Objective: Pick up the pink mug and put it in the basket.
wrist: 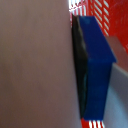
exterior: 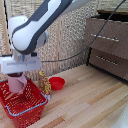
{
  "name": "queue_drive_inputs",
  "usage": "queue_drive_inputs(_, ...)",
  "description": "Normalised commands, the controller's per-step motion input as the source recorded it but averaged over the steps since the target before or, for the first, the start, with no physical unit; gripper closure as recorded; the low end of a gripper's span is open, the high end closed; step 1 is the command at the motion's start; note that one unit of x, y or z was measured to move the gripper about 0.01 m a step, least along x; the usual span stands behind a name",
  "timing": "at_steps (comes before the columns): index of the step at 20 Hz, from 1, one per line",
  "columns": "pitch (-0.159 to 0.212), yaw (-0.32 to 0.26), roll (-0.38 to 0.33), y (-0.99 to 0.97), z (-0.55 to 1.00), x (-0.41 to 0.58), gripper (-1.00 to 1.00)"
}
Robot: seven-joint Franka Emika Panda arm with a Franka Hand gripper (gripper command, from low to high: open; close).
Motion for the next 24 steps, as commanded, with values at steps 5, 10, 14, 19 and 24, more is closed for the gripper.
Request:
queue_drive_inputs(5, -0.022, -0.032, -0.018, 0.22, -0.51, 0.000, 1.00)
queue_drive_inputs(10, -0.125, -0.062, 0.005, 0.36, -0.16, -0.105, -1.00)
queue_drive_inputs(14, -0.076, -0.020, 0.026, 0.13, 0.17, -0.026, -1.00)
queue_drive_inputs(19, -0.009, -0.004, 0.045, -0.20, 0.52, 0.002, -1.00)
queue_drive_inputs(24, 0.073, -0.004, -0.005, -0.11, 0.85, 0.014, -1.00)
